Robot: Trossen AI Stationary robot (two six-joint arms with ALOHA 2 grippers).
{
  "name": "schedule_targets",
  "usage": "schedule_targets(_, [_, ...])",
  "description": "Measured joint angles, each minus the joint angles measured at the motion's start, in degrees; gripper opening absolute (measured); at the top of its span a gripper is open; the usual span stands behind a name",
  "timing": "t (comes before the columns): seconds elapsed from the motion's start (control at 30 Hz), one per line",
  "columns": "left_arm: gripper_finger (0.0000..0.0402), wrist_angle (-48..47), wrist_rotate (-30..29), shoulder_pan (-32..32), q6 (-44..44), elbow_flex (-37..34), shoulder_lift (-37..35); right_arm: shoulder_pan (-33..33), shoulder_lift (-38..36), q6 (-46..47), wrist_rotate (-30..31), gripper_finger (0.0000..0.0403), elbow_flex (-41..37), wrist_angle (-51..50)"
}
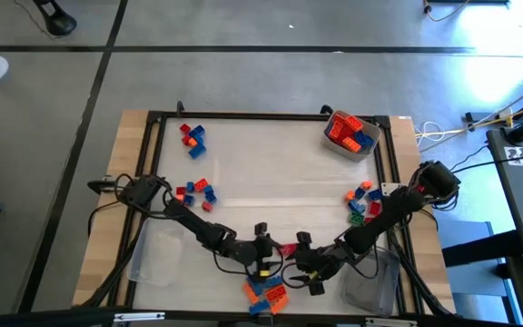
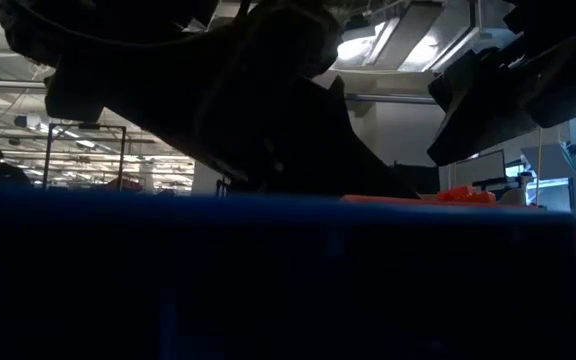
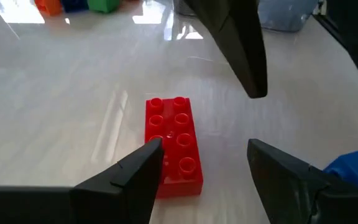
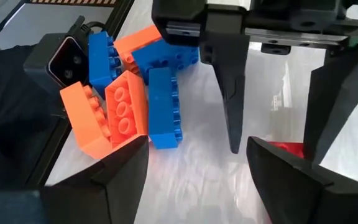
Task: Sort blocks by size
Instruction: Put the red game piece into the gray bin
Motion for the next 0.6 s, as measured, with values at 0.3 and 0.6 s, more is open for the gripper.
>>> schedule_targets(0.3, [0.0224, 1.91, -1.49, -0.10, 2.33, -0.08, -1.88, 0.00, -0.04, 0.09, -0.13, 0.0269, 0.00, -0.07])
schedule_targets(0.6, [0.0224, -0.67, -2.63, 0.54, -2.03, -0.08, -0.76, 0.00, -0.04, 0.22, -0.15, 0.0269, 0.00, 0.02])
